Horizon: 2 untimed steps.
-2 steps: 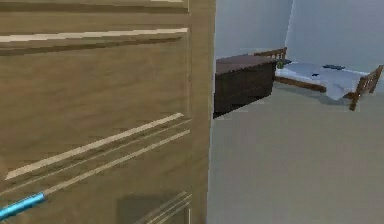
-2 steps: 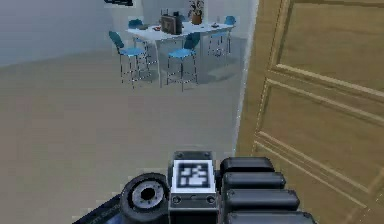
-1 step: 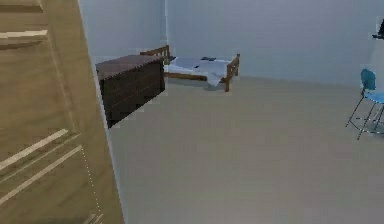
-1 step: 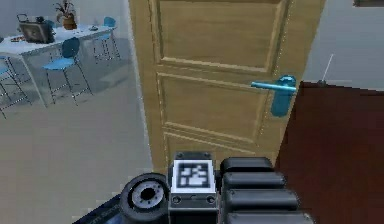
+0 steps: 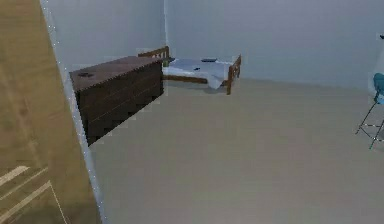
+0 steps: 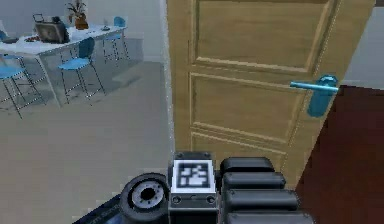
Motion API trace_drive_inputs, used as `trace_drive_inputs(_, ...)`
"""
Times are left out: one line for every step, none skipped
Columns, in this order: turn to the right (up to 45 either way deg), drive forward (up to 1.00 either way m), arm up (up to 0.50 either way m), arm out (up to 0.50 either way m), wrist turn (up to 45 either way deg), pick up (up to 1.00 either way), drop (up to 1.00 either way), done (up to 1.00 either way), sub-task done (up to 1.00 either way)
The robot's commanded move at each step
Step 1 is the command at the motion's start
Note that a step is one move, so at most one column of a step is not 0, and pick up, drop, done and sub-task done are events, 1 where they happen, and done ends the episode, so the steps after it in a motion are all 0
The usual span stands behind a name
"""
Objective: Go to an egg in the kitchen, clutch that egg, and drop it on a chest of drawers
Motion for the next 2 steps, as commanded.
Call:
trace_drive_inputs(0.0,1.0,0.0,0.0,0.0,0.0,0.0,0.0,0.0)
trace_drive_inputs(6.0,0.0,0.0,0.0,0.0,0.0,0.0,0.0,0.0)
